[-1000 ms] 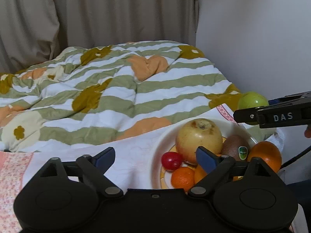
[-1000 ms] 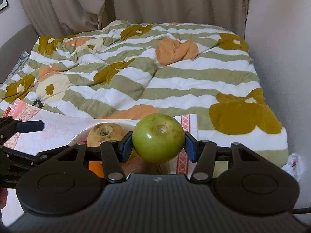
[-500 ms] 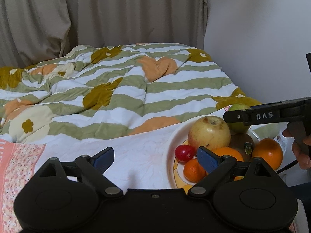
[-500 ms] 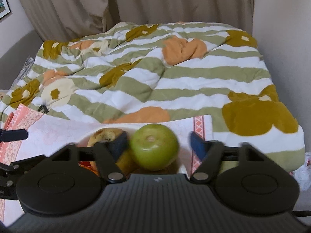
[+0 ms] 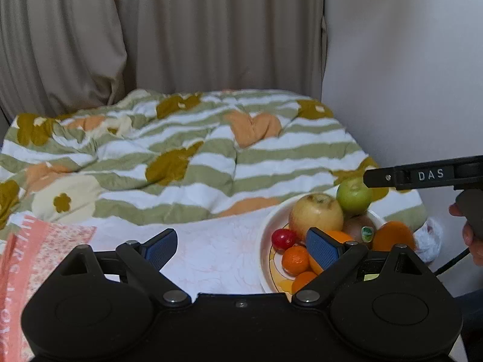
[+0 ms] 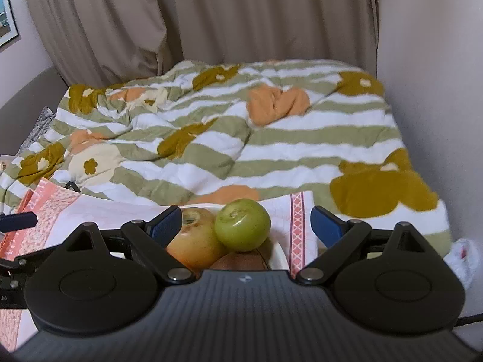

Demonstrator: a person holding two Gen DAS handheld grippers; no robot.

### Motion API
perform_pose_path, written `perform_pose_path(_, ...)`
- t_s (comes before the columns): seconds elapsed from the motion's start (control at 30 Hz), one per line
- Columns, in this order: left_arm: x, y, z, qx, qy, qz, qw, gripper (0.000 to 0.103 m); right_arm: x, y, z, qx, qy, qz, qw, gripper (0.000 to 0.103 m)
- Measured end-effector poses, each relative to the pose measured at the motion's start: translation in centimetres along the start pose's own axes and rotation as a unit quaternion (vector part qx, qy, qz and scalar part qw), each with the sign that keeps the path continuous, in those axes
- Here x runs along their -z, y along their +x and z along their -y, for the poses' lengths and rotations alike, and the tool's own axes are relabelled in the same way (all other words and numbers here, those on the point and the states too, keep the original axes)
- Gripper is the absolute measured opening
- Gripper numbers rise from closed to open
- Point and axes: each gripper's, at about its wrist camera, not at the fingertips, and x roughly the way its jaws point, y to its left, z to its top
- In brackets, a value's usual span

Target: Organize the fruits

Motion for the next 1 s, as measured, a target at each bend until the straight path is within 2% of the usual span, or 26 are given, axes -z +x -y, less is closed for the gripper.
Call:
perform_pose_path(0.3, 1.6, -9.3, 0.5, -0.017, -0.014, 0.061, 0.9979, 0.095, 1.5, -10.0, -3.7, 0.002, -0.026, 0.052, 0.998, 0.103)
perform_pose_path(0.5, 3.4, -15.5, -0.2, -0.039, -0.022, 0.086, 0.9953, 0.095, 3.6, -15.9, -7.0, 0.006, -0.041, 0.065, 0.997, 0.103)
perform_pose_path(0.77, 6.3, -20.4, -2.9, -0.061, -0.047, 0.084, 0.9935, 0.099, 7.4, -21.2, -11.3, 0.017, -0.042, 0.062, 0.997, 0.103)
perform_pose_path(1.0, 8.8, -22.5, -5.8, -0.056, -0.058, 0.077, 0.9938, 0.103, 11.0, -22.8, -14.6, 0.042, -0.036, 0.049, 0.997, 0.103)
